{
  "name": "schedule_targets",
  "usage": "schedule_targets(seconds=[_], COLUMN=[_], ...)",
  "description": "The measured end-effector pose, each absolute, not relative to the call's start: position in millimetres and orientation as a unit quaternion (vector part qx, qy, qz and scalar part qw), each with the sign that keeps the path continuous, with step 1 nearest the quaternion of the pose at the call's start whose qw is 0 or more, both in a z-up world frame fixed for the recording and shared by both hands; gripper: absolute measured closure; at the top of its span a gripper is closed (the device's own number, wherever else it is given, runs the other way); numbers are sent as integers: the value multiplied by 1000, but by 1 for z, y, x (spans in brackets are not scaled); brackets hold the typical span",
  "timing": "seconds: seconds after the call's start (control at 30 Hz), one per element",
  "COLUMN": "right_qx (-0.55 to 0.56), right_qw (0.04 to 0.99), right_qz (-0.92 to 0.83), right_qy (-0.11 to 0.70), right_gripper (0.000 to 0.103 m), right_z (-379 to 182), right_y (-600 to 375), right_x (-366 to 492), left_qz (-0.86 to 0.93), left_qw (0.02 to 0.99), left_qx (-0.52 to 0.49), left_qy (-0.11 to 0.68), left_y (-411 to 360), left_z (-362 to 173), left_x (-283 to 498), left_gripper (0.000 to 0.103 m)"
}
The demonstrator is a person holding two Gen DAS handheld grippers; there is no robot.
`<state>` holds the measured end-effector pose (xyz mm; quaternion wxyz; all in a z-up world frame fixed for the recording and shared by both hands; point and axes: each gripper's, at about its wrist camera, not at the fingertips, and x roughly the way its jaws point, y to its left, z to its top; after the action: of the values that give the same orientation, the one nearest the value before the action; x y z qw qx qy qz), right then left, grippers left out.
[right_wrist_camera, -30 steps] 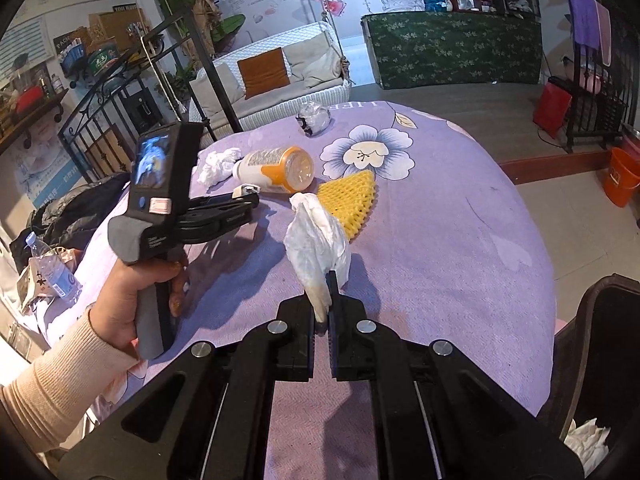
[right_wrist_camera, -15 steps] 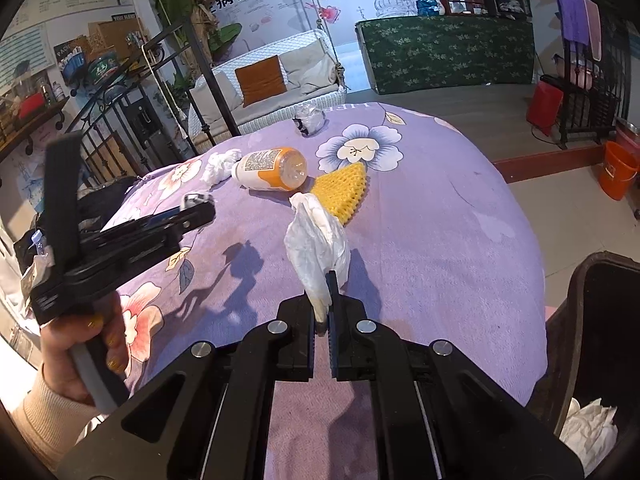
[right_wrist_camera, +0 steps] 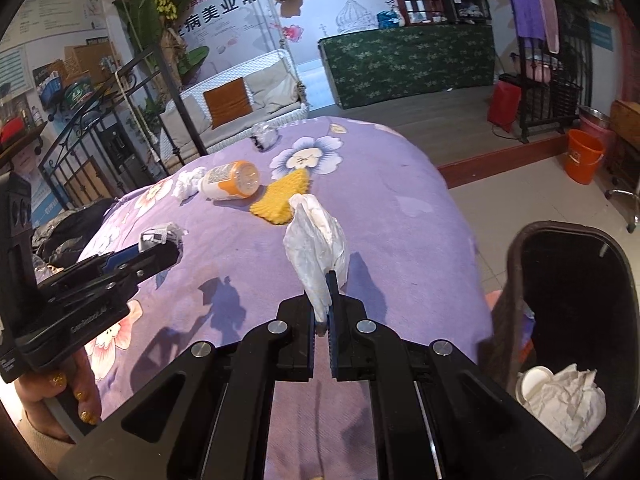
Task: Collect trash
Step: 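Carry the tissue and cloth to the bin and release the tissue with the right tool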
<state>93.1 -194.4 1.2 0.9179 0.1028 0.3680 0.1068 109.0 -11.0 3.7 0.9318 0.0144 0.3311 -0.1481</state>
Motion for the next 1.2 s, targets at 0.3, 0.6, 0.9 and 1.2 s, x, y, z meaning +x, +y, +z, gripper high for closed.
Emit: schedule_targets(seconds=[0.3, 0.6, 0.9, 1.2], right_qx=[124, 149, 205, 236], right_qw=[924, 905, 871, 856], right_qz=[28, -79, -127, -135], right_qy=[361, 390, 429, 439], right_gripper=[97, 97, 97, 97], right_z=[0, -20, -67, -94], right_y=[-261, -337, -380, -394], right_x=[62, 41, 41, 43], left_qz=[-212, -280, -315, -334], left_qw=[921, 901, 881, 867], left_qx=[24, 32, 37, 51], left_qy=[326, 330, 350, 366], left_y=[-61, -114, -148, -174], left_z=[4, -1, -13, -22], left_x=[93, 83, 81, 78], left_gripper=[73, 73, 73, 73])
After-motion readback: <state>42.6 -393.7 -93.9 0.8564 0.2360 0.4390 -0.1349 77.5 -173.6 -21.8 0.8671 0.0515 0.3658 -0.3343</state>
